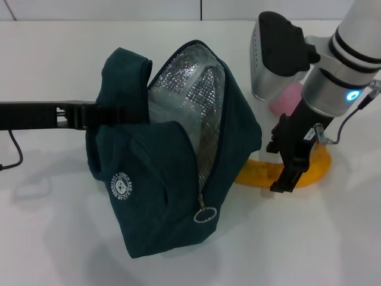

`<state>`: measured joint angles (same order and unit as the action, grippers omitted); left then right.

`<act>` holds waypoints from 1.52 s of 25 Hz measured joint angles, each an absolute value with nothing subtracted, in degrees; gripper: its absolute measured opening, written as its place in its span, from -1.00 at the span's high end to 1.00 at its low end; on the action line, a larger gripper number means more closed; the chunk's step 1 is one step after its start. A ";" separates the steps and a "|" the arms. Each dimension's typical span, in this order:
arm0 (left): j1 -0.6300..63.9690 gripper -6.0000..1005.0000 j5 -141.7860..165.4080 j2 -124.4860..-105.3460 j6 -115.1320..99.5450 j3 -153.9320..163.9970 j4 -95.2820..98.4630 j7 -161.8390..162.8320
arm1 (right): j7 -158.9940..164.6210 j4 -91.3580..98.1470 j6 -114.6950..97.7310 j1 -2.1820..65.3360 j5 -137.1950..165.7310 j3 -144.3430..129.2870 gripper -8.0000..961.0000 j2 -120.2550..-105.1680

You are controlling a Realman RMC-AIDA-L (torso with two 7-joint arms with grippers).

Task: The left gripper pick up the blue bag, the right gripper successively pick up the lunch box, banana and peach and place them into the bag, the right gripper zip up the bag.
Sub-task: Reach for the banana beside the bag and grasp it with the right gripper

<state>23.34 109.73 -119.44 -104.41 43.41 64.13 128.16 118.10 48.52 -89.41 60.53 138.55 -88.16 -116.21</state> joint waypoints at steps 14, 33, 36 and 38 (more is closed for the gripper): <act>24.47 0.91 109.75 -119.43 -104.41 43.41 62.89 128.14 | 117.81 44.63 -85.07 61.49 135.43 -91.67 -0.77 -116.18; 24.82 0.91 109.78 -119.44 -104.41 43.42 62.84 128.14 | 117.98 43.30 -83.75 61.52 135.26 -92.72 -0.30 -116.19; 24.82 0.91 109.78 -119.44 -104.41 43.42 62.84 128.14 | 117.96 42.93 -83.73 61.55 135.26 -93.04 -0.24 -116.19; 24.81 0.91 109.78 -119.44 -104.41 43.41 62.84 128.14 | 117.96 42.86 -83.69 61.55 135.26 -93.16 -0.19 -116.19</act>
